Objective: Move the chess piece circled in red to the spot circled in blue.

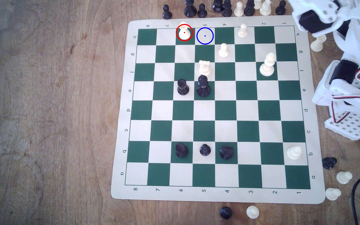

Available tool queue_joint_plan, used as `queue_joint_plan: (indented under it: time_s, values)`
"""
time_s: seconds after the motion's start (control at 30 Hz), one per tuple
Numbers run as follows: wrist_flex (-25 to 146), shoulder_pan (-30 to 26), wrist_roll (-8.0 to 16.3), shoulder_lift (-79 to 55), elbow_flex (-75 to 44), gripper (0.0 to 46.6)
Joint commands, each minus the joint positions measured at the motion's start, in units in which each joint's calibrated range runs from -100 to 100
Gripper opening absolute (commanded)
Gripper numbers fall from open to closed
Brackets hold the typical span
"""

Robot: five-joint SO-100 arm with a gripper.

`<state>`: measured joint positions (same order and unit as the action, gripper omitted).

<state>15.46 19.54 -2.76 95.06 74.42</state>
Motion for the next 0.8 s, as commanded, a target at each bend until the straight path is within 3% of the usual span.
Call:
queue_joint_plan:
  time_s: [0.0, 0.27, 0.6, 0.77]
  values:
    - [11.73, -1.9, 0.24, -7.87, -9.78, 0.5]
    - [26.07, -4.17, 2.2, -26.3, -20.39, 5.0]
    - [31.47, -3.7, 8.4, -60.17, -45.41, 11.4]
    - [32.7, -2.92, 9.13, -70.61, -52.48, 13.8]
